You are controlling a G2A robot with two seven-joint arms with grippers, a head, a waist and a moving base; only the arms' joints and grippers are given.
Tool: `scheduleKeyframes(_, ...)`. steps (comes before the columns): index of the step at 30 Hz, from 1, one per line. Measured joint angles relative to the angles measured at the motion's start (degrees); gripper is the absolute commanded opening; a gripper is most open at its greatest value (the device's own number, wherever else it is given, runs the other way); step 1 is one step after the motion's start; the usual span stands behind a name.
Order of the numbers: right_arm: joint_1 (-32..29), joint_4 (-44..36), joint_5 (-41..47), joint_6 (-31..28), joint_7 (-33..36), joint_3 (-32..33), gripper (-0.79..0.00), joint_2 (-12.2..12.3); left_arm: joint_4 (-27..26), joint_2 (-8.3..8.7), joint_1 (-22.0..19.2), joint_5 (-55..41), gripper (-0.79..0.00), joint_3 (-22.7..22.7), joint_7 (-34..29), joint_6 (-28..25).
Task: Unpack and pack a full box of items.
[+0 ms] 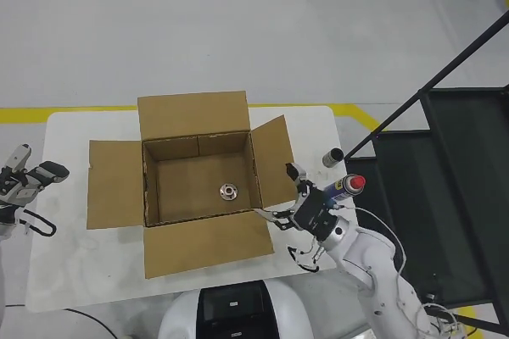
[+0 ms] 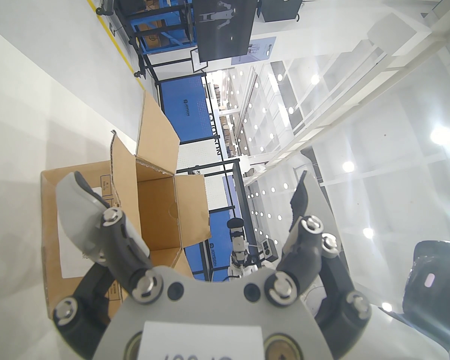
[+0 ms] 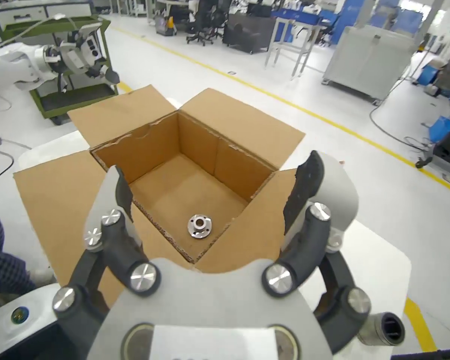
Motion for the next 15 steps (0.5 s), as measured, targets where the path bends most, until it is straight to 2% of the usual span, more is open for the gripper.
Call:
scheduleKeyframes(7,9.1,4.9,-3.2,3.9,11.2,-9.2,0.000,-0.7,0.0,0.00,0.0,0.0,0.000,0.0,0.0,0.0)
scheduleKeyframes(15,9.6,5.2,-3.4,4.4,11.9,-9.7,0.000,-0.8,0.0,0.00,0.0,0.0,0.000,0.0,0.0,0.0)
